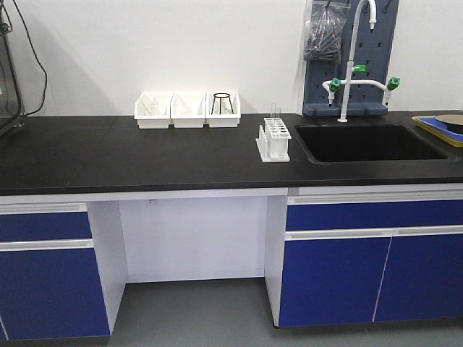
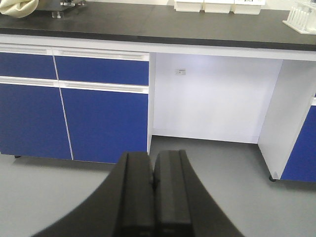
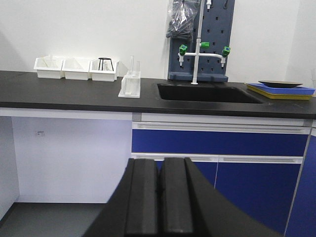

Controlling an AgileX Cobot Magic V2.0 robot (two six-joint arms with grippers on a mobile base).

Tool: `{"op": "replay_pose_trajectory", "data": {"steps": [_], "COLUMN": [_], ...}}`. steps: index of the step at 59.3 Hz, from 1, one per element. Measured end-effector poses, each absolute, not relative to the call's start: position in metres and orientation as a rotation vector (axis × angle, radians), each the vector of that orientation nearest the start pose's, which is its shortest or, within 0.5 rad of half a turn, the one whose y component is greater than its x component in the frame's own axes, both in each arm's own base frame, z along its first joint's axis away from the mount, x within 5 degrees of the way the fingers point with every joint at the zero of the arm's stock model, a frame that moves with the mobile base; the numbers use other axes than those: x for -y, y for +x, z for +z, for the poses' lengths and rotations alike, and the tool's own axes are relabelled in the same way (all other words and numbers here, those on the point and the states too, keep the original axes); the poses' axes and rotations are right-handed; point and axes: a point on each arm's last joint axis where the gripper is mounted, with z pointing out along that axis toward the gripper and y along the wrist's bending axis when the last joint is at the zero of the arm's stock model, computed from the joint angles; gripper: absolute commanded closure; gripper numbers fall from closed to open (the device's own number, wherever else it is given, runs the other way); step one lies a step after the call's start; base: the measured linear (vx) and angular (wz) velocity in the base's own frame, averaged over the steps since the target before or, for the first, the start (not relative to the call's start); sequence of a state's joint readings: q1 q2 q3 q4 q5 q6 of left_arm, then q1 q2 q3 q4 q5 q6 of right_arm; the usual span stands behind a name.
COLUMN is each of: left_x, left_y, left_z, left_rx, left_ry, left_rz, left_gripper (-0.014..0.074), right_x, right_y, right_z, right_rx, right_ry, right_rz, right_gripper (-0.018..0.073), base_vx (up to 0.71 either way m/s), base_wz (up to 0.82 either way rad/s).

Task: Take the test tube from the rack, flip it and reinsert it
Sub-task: 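Drive the base toward the white test-tube rack beside the sink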

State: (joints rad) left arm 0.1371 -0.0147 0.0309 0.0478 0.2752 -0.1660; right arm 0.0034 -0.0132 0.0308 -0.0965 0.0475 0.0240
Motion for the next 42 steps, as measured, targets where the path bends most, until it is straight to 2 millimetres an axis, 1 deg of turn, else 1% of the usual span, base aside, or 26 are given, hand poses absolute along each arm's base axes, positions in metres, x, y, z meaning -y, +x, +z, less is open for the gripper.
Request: {"op": "replay_pose_trajectory", "data": {"steps": [42], "left_x": [-0.0087], "left_y": [0.0540], "left_z": [0.1787], "left_rx": [-1.759], "left_ry": [-0.237], "left_rz": [0.024], "left_gripper": [0.0603], "right_x": [0.0002], "right_y": [0.0567], "right_z": [0.1992], "right_rx": [-1.548], "right_ry": [-0.055], "right_rz": [-0.058], "right_gripper": [0.0571], "base_vx": [0.00], "base_wz": [0.00]}}
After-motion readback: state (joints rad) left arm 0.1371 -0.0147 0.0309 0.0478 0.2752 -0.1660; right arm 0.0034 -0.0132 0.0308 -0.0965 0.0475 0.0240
